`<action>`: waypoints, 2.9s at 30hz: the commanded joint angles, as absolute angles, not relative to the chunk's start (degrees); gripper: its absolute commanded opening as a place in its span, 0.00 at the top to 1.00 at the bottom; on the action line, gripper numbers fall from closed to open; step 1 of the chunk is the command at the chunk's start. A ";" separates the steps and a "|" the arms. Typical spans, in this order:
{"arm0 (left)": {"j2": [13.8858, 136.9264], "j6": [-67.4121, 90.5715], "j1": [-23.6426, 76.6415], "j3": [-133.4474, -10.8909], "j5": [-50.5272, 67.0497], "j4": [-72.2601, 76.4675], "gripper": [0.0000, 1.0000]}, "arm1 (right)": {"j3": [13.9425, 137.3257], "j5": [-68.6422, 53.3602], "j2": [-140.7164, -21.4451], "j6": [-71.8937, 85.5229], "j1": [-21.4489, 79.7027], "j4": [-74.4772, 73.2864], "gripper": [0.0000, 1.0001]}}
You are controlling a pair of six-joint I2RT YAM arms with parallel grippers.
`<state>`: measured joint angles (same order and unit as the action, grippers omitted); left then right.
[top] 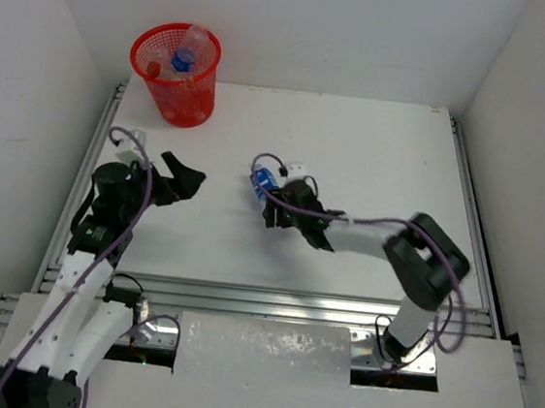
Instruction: Put the plastic bottles in the bin
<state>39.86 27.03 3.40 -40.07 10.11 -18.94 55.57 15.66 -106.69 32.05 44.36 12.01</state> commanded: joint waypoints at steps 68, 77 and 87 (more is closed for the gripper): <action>128.33 17.49 -9.14 -144.14 -9.30 -1.39 0.00 | 18.89 2.99 -30.15 34.72 41.75 -19.86 0.01; 115.60 24.95 -11.34 -139.23 -19.78 -18.51 0.00 | 24.17 10.36 -35.77 33.05 41.66 -24.34 0.01; 82.67 32.70 -6.45 -101.11 -7.38 -31.90 0.00 | 32.60 21.26 -33.75 31.73 41.66 -30.75 0.01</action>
